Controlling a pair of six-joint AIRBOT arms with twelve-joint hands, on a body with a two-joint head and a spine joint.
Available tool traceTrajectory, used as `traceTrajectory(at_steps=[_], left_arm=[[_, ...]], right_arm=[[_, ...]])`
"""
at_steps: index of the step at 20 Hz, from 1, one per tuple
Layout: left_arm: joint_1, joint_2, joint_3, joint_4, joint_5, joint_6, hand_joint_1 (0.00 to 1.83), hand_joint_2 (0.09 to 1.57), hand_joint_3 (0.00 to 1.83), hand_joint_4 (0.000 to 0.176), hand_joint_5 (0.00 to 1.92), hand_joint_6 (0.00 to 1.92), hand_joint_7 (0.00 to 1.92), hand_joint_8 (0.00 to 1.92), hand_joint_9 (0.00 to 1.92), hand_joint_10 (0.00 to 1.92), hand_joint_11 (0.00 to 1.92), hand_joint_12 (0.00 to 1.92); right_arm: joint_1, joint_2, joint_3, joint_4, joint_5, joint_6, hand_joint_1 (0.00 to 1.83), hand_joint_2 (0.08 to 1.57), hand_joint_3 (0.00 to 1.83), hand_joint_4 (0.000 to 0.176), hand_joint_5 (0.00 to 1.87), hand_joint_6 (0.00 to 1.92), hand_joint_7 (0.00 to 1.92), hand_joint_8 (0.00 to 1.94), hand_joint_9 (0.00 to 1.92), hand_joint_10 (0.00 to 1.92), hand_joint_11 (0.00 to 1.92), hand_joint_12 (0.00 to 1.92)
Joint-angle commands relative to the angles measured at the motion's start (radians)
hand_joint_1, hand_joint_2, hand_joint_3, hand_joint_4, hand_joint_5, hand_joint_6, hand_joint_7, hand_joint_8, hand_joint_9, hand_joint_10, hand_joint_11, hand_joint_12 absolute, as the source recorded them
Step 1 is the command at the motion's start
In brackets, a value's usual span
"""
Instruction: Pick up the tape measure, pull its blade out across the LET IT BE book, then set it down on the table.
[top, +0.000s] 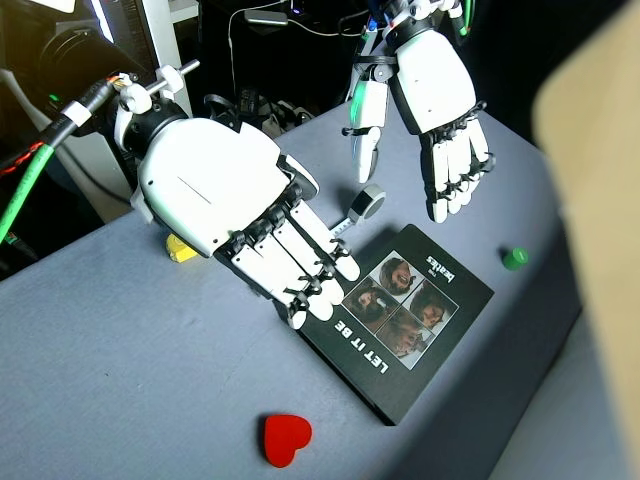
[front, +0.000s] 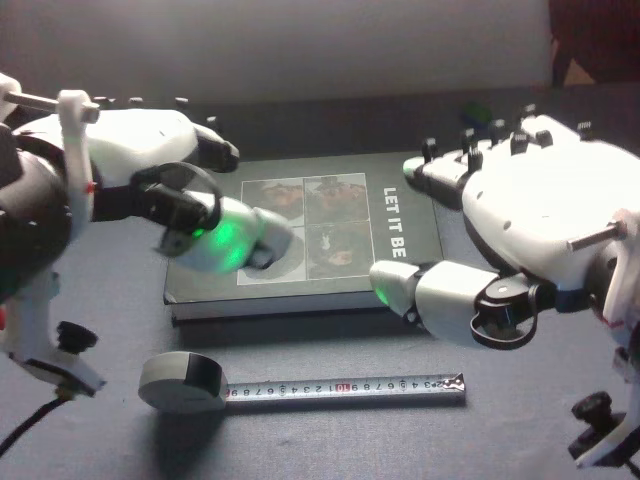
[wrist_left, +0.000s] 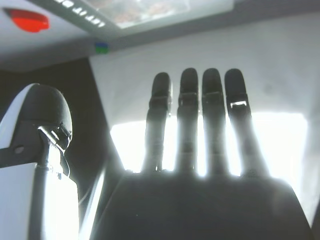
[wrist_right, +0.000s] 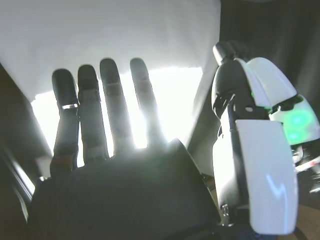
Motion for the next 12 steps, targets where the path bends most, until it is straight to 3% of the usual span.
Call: traceTrajectory(at_steps=[1, 3, 7, 8, 9, 10, 12], left_arm=[[0.004, 0.015, 0.012, 0.08, 0.051, -0.033, 0.78, 0.99, 0.0, 0.025, 0.32, 0.01, 0.35, 0.0, 0.3, 0.0, 0.02, 0.74], [0.046, 0.036, 0.039, 0.138, 0.174, -0.123, 0.88, 0.98, 0.0, 0.0, 0.35, 0.0, 0.37, 0.0, 0.33, 0.0, 0.1, 0.71], [0.182, 0.099, 0.079, 0.498, 0.342, -0.581, 0.93, 1.03, 0.01, 0.0, 0.43, 0.01, 0.44, 0.01, 0.38, 0.01, 0.15, 0.69], [0.249, 0.117, 0.095, 0.694, 0.382, -0.866, 0.94, 1.03, 0.01, 0.0, 0.45, 0.01, 0.47, 0.01, 0.4, 0.01, 0.15, 0.69], [0.289, 0.132, 0.105, 0.815, 0.411, -1.047, 0.95, 1.04, 0.0, 0.0, 0.48, 0.01, 0.49, 0.01, 0.42, 0.01, 0.16, 0.69], [0.331, 0.152, 0.109, 0.931, 0.422, -1.182, 0.96, 1.04, 0.0, 0.0, 0.5, 0.01, 0.51, 0.01, 0.43, 0.01, 0.18, 0.69], [0.397, 0.185, 0.098, 1.097, 0.394, -1.354, 1.01, 1.06, 0.0, 0.0, 0.58, 0.0, 0.64, 0.01, 0.54, 0.01, 0.24, 0.68]], right_arm=[[0.012, 0.007, -0.007, -0.104, -0.032, 0.019, 0.07, 1.16, 0.01, 0.073, 0.24, 0.0, 0.32, 0.0, 0.28, 0.01, 0.0, 1.05], [0.02, 0.008, -0.01, -0.104, -0.03, 0.041, 0.07, 1.16, 0.01, 0.073, 0.23, 0.0, 0.32, 0.0, 0.29, 0.01, 0.0, 1.06], [0.017, 0.012, -0.023, -0.104, -0.03, 0.051, 0.08, 1.17, 0.0, 0.072, 0.25, 0.01, 0.35, 0.01, 0.33, 0.03, 0.0, 1.05], [0.011, 0.013, -0.028, -0.104, -0.028, 0.046, 0.08, 1.16, 0.0, 0.072, 0.26, 0.01, 0.35, 0.01, 0.33, 0.03, 0.0, 1.04], [0.008, 0.013, -0.031, -0.104, -0.028, 0.043, 0.09, 1.17, 0.0, 0.071, 0.27, 0.01, 0.36, 0.01, 0.34, 0.03, 0.0, 1.04], [0.006, 0.014, -0.032, -0.104, -0.026, 0.043, 0.09, 1.17, 0.0, 0.071, 0.28, 0.01, 0.37, 0.01, 0.34, 0.02, 0.0, 1.06], [0.006, 0.016, -0.033, -0.104, -0.026, 0.043, 0.09, 1.17, 0.0, 0.063, 0.3, 0.01, 0.37, 0.01, 0.35, 0.02, 0.0, 1.11]])
